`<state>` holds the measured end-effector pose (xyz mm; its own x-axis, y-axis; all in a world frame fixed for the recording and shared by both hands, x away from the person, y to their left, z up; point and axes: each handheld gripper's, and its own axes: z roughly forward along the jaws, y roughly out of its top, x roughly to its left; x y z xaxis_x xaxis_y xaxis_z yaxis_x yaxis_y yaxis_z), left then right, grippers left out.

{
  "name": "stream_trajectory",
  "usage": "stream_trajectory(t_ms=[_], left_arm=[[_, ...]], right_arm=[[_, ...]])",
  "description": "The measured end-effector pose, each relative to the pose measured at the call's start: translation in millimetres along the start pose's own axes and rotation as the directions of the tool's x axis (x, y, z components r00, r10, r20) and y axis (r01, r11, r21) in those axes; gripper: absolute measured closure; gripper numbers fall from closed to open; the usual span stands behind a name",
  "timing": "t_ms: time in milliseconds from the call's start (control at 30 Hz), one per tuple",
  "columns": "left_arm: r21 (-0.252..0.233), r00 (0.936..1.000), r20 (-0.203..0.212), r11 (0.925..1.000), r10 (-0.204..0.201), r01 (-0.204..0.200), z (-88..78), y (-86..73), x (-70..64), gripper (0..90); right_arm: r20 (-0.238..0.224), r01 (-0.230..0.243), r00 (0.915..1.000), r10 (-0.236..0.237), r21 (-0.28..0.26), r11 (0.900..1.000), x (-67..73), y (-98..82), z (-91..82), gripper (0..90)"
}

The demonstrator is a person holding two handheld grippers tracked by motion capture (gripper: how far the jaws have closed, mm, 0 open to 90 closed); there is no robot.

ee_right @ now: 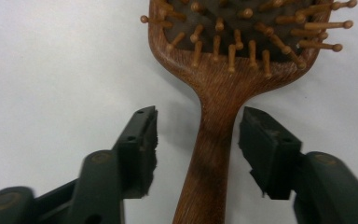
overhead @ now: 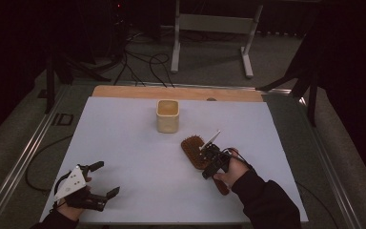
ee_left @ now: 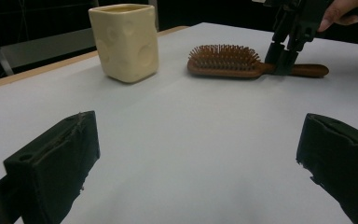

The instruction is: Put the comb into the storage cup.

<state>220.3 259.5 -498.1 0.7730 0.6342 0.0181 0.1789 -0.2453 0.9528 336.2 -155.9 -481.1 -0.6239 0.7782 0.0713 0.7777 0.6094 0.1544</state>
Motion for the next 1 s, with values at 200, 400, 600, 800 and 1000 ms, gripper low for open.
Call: stream_trajectory(t_ms=[200,400,600,800,1000], left_arm=[[-0.001,1.0000,0.002,1.0000,-0.001,0.001,-0.4,0.2,0.0,0.0],[-0.002,1.0000,0.003,1.0000,-0.002,0.002,-0.4,0.2,0.0,0.0],[0.000,1.0000,0.004,1.0000,-0.003,0.003,-0.2,0.0,0.0,0.0],[0.001,1.0000,0.007,1.0000,-0.004,0.004,-0.1,-0.1,0.0,0.0],[0.005,1.0000,0.006,1.0000,-0.002,0.002,0.2,-0.3,-0.1,0.0]], right_arm=[[0.038,0.010,0.9992,-0.010,0.020,1.000,0.2,3.0,4.6,55.5],[0.068,0.001,0.9977,-0.003,0.033,0.999,0.6,6.6,6.9,60.7],[0.097,-0.010,0.9953,0.006,0.042,0.999,1.1,9.0,8.0,66.9],[0.094,0.009,0.9954,-0.014,0.055,0.998,-0.2,9.5,8.3,68.0],[0.082,-0.016,0.9966,0.012,0.047,0.999,-2.4,8.9,9.0,69.0]])
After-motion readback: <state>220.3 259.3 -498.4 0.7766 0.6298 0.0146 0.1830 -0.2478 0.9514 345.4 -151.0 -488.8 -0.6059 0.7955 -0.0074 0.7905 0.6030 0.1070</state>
